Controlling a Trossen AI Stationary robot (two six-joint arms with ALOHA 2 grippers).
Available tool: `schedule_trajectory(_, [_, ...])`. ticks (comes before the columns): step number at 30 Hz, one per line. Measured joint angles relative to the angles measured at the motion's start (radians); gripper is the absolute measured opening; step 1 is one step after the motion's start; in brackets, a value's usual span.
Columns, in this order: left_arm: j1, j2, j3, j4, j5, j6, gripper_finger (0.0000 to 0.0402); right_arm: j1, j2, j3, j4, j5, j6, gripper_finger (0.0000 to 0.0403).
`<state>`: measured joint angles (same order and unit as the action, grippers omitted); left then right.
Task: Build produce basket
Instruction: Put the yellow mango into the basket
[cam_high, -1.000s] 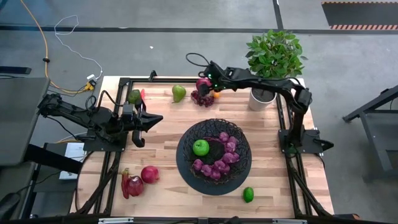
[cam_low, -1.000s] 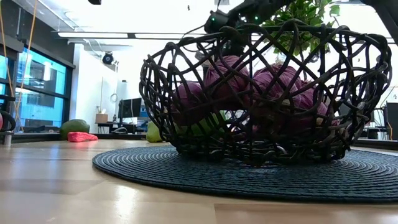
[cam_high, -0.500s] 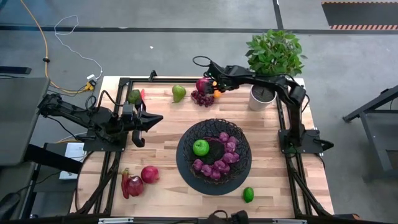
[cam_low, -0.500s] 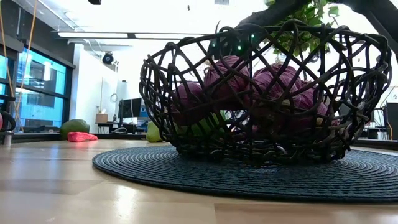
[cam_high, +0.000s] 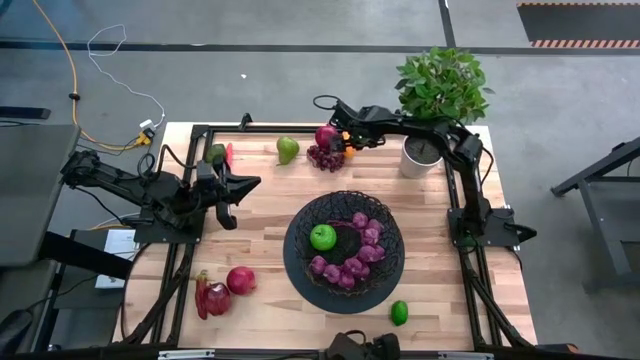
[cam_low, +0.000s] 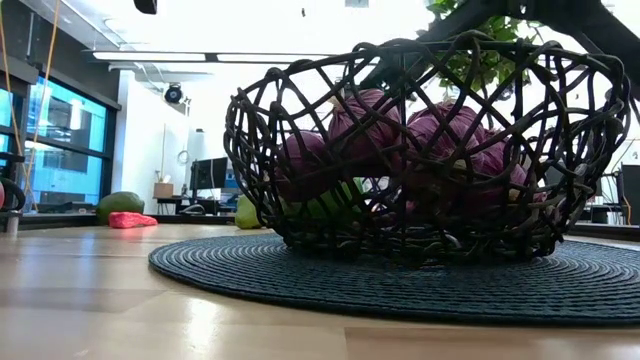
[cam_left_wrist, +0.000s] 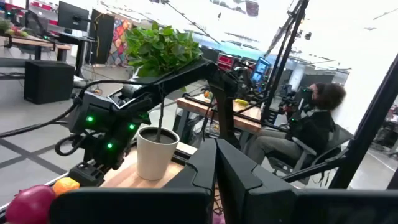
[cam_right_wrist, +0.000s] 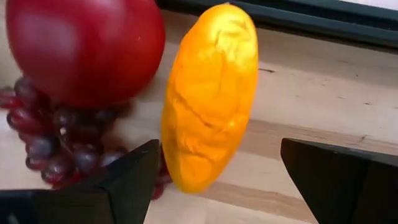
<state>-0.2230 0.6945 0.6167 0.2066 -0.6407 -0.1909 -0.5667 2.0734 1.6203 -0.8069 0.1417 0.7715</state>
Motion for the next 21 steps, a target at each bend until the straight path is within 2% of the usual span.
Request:
schedule_trajectory(12, [0.0, 0.0, 0.0, 0.0, 0.0, 0.005, 0.0, -0.021, 0.01, 0.0, 0.078, 0.014, 0.039, 0.0316])
schedule_trajectory(21, [0.0, 0.0, 0.0, 0.0, 0.0, 0.011, 0.0, -0.037, 0.015, 0.0, 0.077, -0.037, -0.01, 0.0316])
